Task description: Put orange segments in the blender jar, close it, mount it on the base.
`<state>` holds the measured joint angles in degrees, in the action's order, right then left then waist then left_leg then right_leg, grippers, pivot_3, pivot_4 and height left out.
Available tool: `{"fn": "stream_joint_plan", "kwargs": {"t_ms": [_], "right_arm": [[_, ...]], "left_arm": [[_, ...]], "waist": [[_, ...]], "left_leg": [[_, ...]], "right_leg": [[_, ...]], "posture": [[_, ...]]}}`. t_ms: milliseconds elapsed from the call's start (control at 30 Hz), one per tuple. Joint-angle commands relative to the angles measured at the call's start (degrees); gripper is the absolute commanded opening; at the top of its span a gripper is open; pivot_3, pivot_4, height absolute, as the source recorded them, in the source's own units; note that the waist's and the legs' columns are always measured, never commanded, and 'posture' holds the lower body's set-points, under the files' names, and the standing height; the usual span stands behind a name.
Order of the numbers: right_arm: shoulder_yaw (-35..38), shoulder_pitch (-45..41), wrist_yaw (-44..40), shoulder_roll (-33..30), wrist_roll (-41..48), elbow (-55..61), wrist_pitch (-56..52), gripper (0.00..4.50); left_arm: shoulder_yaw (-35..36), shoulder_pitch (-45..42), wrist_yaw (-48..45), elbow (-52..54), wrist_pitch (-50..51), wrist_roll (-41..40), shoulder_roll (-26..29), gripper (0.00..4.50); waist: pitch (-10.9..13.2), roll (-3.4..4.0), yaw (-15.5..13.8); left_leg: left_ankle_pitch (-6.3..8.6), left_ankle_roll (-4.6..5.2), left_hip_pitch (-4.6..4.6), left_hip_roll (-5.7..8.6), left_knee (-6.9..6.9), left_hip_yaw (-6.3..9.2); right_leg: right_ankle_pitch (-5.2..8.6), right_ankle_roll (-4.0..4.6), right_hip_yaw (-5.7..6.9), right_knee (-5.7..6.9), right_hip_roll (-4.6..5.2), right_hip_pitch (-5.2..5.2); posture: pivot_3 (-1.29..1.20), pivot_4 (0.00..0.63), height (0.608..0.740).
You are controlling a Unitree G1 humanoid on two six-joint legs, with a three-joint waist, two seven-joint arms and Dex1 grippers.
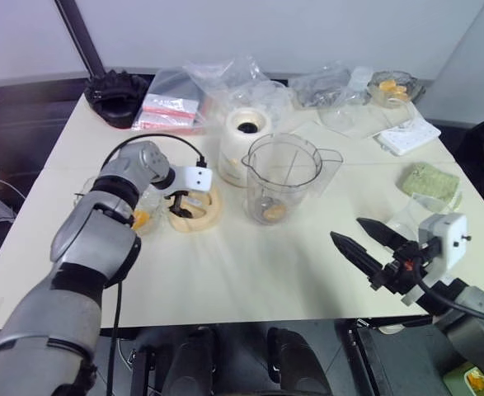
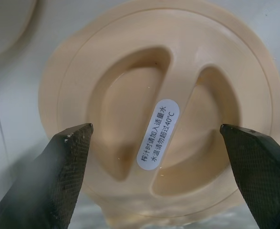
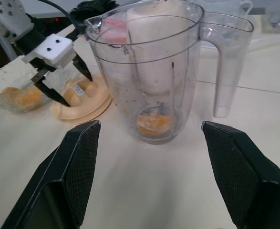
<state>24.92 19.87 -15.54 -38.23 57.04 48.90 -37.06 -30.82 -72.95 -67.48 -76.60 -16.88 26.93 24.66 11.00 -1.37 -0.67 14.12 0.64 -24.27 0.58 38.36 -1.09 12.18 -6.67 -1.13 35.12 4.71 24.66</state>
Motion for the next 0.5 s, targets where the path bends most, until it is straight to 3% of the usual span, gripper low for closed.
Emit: {"fn": "stream_joint_plan", "kwargs": {"t_ms": [33,233,500], "right_arm": [[1.3,-0.3,1.2,0.7,-0.4,2.4,1.6,3.62],[0.2,-1.5,2.0,1.0,-1.4,1.6,1.8,3.62],[-2.7,-5.2,0.6,1.9,-4.4,-2.5,2.3,3.62]], "left_arm": [[-1.4,0.7,-2.3,-1.4,0.9,3.0,-0.3,3.61],[0.5,1.1,-1.4,-1.5,2.0,3.0,-0.6,0.61],[6.1,-2.8,-3.7,0.1,0.1,-1.1,0.3,0.61]], "waist": [[0.0,0.00,0.1],[-0.1,0.00,0.0],[0.0,-0.06,-0.1]], "left_leg": [[0.00,0.00,0.03,-0.01,0.00,-0.02],[0.00,0.00,0.06,-0.05,0.00,-0.03],[0.00,0.01,0.10,-0.05,0.02,-0.06]], "right_leg": [[0.00,0.01,-0.02,0.01,0.00,-0.01],[-0.02,0.04,-0.03,0.03,-0.04,-0.02],[-0.05,0.08,-0.06,0.02,-0.04,-0.05]], "posture": [[0.00,0.150,0.740],[0.00,0.150,0.740],[0.00,0.150,0.740]]}}
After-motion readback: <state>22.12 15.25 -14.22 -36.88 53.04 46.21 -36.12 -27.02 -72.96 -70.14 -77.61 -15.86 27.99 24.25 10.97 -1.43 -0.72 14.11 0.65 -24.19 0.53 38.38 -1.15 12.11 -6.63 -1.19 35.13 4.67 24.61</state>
